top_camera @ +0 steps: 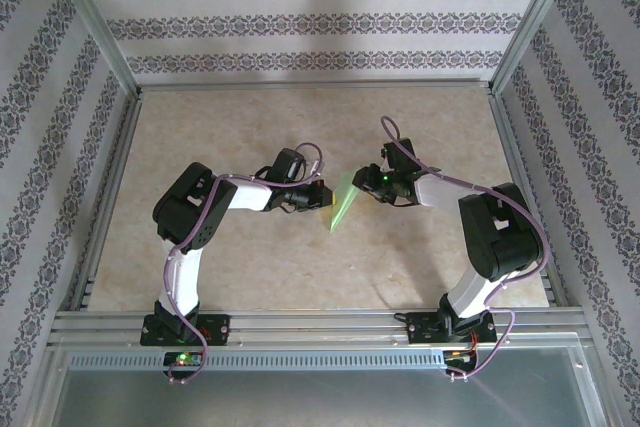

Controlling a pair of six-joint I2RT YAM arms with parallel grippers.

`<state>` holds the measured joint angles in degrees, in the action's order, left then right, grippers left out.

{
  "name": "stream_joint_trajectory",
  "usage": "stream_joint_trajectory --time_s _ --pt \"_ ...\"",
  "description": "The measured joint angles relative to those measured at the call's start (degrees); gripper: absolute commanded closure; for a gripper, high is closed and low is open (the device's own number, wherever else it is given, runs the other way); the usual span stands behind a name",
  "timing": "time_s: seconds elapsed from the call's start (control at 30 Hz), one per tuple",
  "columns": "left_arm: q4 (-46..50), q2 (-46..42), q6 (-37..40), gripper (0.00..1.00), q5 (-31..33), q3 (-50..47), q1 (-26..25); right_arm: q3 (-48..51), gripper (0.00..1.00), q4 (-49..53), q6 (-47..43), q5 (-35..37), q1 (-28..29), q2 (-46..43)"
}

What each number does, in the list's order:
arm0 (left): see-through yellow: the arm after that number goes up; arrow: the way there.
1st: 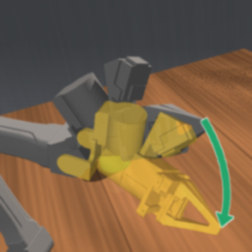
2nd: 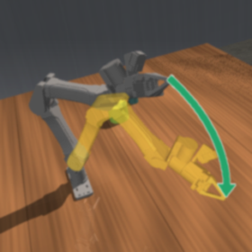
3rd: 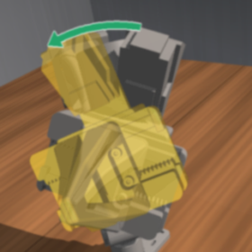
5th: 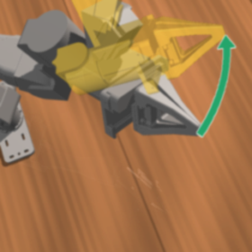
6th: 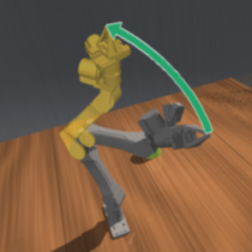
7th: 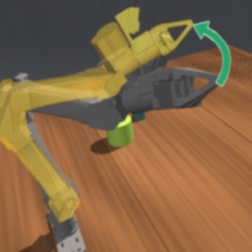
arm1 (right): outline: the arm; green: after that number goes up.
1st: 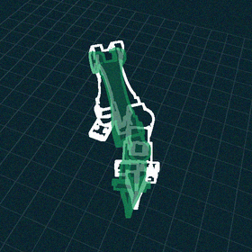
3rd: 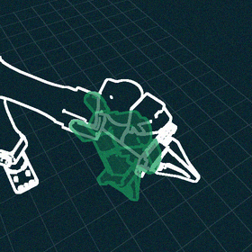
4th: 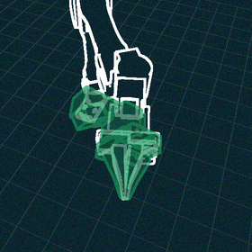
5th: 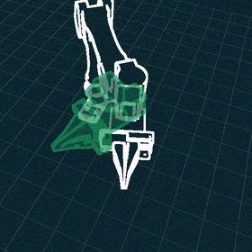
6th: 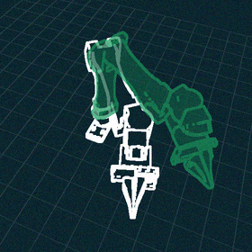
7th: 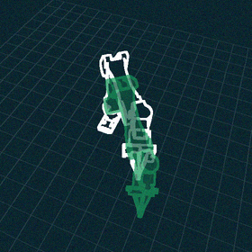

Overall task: Fold a paper plane with a square sheet of paper (fold left side to right side)
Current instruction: Fold the wing for the fifth time at the center of the table.

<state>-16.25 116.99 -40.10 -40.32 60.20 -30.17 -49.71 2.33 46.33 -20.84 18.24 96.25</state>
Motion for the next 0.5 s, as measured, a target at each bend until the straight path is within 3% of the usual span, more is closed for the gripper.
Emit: stream_joint_trajectory --time_s 0.33,0.5 --pt "1.6 0.0 0.9 1.0 0.3 0.8 -0.2 -1.1 0.75 -0.4 -0.1 -1.3 1.3 0.0" --pt "2.0 0.0 0.9 1.0 0.5 0.9 -0.2 -4.6 0.76 -1.3 -0.2 -2.0 3.7 1.6"
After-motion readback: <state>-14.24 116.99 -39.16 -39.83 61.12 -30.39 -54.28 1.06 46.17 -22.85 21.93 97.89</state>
